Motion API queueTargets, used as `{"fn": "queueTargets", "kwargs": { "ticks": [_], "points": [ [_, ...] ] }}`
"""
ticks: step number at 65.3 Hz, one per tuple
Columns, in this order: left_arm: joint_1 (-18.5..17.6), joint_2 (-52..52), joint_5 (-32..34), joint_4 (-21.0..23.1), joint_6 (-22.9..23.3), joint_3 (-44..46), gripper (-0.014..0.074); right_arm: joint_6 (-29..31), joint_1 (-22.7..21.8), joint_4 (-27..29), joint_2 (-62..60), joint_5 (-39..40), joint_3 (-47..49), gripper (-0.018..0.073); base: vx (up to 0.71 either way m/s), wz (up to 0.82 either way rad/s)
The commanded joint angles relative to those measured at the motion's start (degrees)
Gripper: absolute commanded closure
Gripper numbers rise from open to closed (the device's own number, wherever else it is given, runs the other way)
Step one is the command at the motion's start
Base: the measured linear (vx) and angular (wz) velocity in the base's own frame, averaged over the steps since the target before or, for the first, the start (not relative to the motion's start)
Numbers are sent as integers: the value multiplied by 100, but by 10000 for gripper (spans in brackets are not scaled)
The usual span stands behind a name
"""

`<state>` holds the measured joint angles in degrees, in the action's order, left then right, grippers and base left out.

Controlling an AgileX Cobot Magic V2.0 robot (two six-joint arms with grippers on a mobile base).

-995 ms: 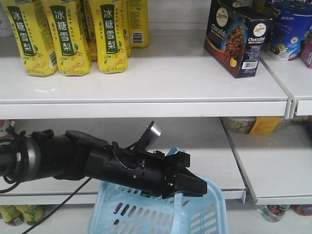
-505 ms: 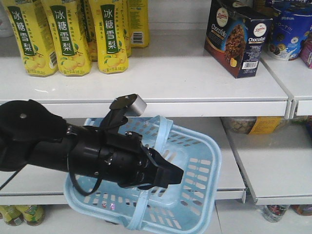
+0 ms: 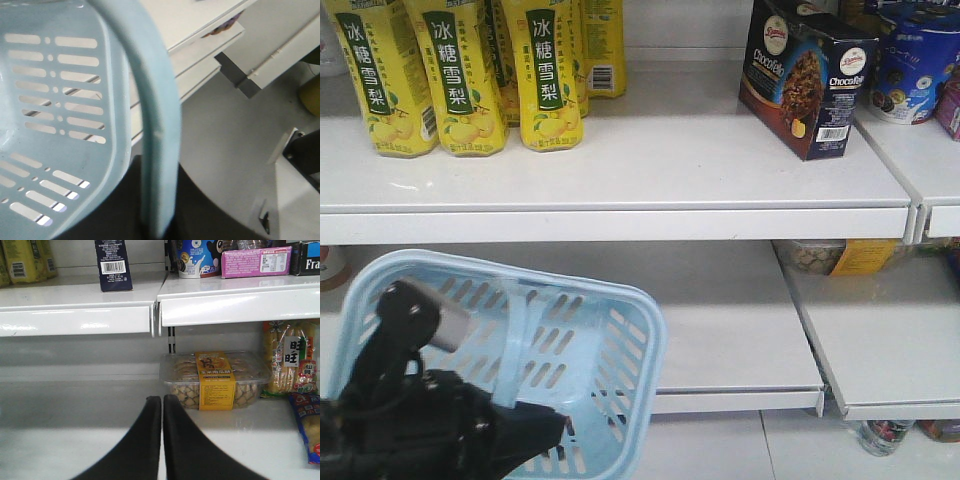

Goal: Left arm holds basket, right arm returns cookies
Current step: 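Swing the basket in the left gripper away from the shelf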

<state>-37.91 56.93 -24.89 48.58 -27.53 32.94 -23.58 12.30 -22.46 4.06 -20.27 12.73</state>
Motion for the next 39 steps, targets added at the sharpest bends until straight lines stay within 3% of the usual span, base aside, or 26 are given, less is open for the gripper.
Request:
{"fn": "queueTargets", "kwargs": {
  "ticks": [1, 11, 25, 30, 39],
  "points": [
    [-42, -651, 763, -283, 161, -305, 603, 58, -24, -58, 65, 391, 142, 567, 0, 0],
    [-42, -1634, 1269, -1175, 763, -1097, 603, 58, -24, -58, 65, 391, 142, 567, 0, 0],
    [21, -2894, 2371, -2567, 2168, -2278, 603, 58, -24, -58, 65, 391, 142, 567, 0, 0],
    [239, -3299, 2618, -2854, 2502, -2634, 603, 58, -24, -58, 65, 391, 142, 567, 0, 0],
    [976, -3952, 2651, -3157, 2936, -3119, 603, 58, -24, -58, 65, 391, 142, 567, 0, 0]
  ]
}}
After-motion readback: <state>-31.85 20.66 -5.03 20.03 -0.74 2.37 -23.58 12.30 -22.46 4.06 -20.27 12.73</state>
